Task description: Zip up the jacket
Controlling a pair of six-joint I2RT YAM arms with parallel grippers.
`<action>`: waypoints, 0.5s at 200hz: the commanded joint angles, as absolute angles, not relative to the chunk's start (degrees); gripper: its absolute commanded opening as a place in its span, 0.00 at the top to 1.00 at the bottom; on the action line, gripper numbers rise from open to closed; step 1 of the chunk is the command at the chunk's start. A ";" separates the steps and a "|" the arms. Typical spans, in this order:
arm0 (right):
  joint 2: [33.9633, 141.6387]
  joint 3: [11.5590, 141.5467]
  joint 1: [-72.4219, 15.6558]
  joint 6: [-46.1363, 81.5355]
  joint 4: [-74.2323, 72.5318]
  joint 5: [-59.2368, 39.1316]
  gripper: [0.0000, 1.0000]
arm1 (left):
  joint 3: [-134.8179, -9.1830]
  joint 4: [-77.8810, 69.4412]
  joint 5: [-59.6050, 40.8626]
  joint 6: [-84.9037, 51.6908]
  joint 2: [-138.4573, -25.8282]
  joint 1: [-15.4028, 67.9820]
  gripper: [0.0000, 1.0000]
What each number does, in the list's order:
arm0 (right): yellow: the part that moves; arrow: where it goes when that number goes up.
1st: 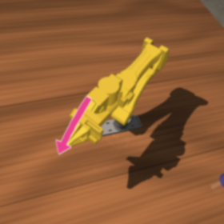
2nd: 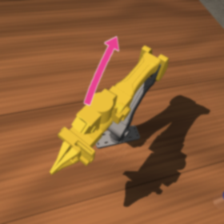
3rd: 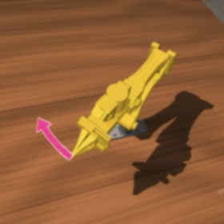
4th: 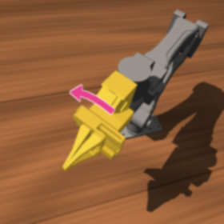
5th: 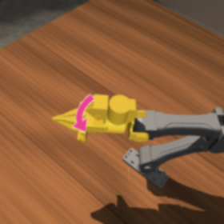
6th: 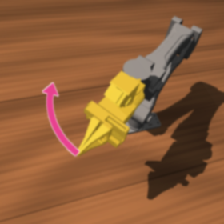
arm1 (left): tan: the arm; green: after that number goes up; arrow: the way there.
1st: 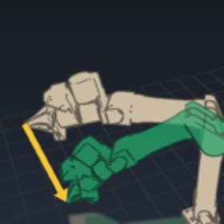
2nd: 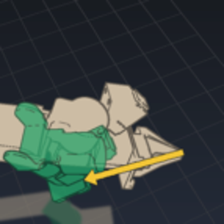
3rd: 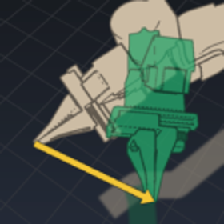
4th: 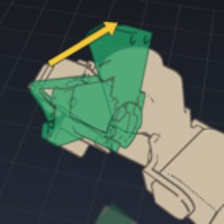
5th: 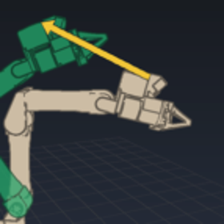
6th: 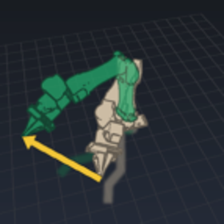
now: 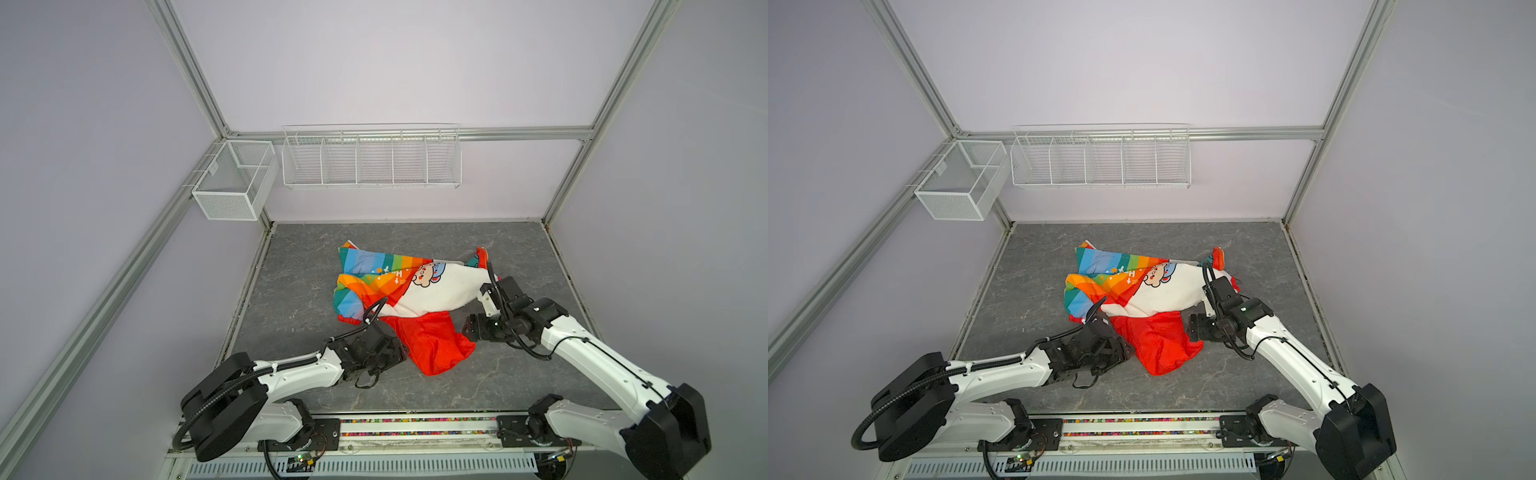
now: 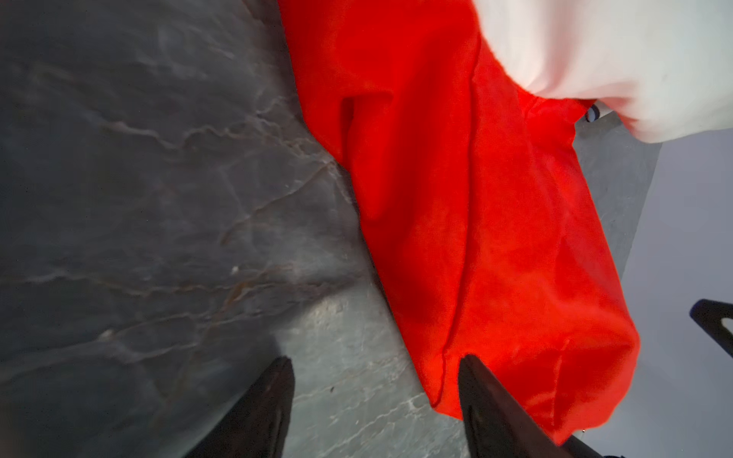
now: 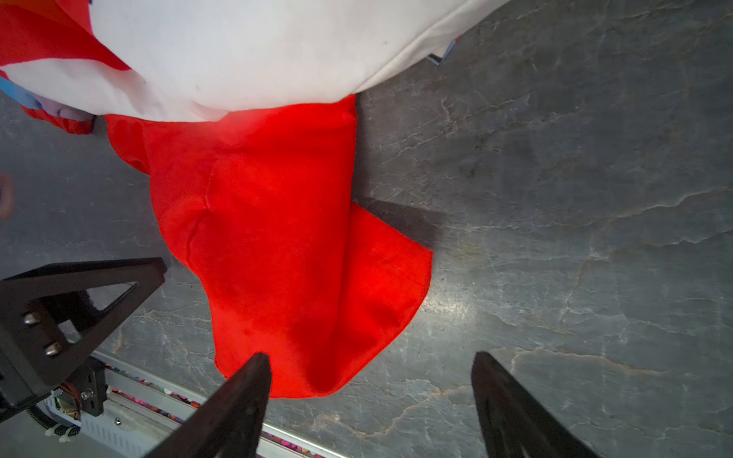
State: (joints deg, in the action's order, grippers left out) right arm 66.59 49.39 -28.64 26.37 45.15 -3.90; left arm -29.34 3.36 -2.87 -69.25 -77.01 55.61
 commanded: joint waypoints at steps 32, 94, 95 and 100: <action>64.87 48.82 -29.00 27.86 45.35 -1.88 0.19 | -36.08 -8.39 -4.43 -69.74 -88.78 57.04 0.46; 61.52 50.01 -28.22 28.23 47.13 3.73 0.22 | -55.24 11.30 -1.38 -55.28 -88.24 56.83 1.00; 61.48 50.01 -28.17 28.18 47.12 3.75 0.22 | -55.61 11.94 -1.22 -54.93 -88.15 56.80 1.00; 61.16 50.01 -28.13 27.98 47.03 3.90 0.22 | -57.55 14.40 -0.19 -53.46 -87.64 56.74 1.00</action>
